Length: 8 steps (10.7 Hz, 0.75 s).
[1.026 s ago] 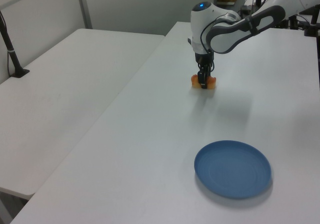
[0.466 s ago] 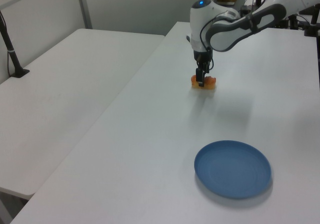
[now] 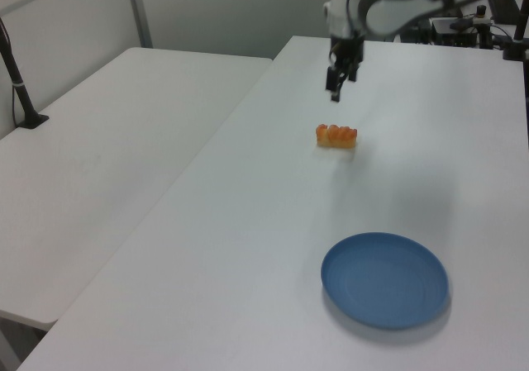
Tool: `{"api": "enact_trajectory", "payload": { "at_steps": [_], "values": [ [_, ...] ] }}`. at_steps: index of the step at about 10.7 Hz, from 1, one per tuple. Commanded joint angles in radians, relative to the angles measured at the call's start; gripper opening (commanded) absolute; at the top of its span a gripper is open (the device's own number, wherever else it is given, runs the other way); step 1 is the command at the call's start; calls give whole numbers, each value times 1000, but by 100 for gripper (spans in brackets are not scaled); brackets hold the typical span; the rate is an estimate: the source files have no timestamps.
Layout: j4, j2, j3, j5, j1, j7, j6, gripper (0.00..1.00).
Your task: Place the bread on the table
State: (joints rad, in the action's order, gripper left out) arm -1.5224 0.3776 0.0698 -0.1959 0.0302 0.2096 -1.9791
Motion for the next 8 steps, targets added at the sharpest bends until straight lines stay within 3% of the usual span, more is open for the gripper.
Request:
{"api": "enact_trajectory", "payload": {
  "at_steps": [1,4,8],
  "values": [
    [-129,-221,-16,110,-19,25,184,100],
    [-234,-330,-19,211,-33,-12,241,100],
    [-231,-327,-61,207,-73,-3,304,100]
  ]
}}
